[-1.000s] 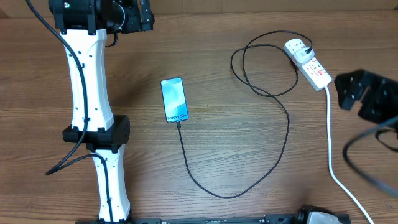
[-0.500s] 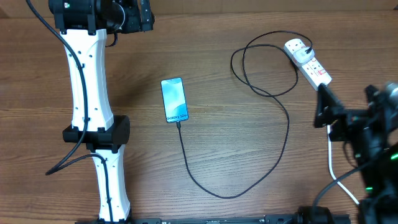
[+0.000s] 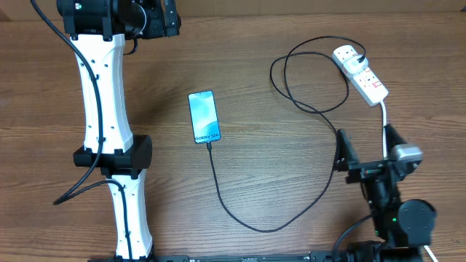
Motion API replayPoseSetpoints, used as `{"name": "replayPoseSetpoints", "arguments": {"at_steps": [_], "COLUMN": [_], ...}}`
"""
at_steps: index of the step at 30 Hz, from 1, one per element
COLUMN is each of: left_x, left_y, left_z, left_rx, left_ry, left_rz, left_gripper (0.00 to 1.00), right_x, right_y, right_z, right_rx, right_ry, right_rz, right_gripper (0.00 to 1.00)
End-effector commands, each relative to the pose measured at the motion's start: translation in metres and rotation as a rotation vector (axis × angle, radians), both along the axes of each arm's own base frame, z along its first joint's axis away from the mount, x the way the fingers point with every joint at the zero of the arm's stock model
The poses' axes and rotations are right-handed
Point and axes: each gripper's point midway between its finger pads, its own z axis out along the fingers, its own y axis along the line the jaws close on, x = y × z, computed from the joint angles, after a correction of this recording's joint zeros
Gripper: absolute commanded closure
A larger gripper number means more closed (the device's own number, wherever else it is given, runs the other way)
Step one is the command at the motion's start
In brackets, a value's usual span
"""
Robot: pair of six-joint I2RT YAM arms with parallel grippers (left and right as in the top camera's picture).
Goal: Plug charger to phone and switch on socket
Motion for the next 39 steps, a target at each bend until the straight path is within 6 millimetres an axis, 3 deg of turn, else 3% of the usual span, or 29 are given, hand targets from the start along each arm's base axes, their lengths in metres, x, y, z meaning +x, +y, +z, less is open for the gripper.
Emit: {"name": "replayPoseSetpoints", "arguments": {"at_steps": [1,16,21,39], "left_x": [-0.002,-0.002,-0.002,-0.002], "left_y": [0.001,0.001,0.001,0.001], "left_z": [0.009,0.009,0.009,0.009], "left_rx": [-0.003,-0.003,-0.002,-0.002], "left_ry": [-0.023,-0.023,-0.023,-0.023], "left_rz": [-0.003,-0.003,-0.003,-0.003], "left_gripper": [0.0,0.0,0.0,0.0], "right_x": [-0.003,-0.003,-0.004,-0.004], "right_y": [0.001,0.002,0.004,0.004], "right_z": [-0.009,-0.071,-0.094,-0.093], "right_rx": [0.013,0.011,-0.001,-0.003], "right_ry": [-0.032,-0.008,0.084,0.082], "right_rz": [-0.011,-0.007,0.0,0.003], "right_gripper": [0.0,0.0,0.0,0.0]}}
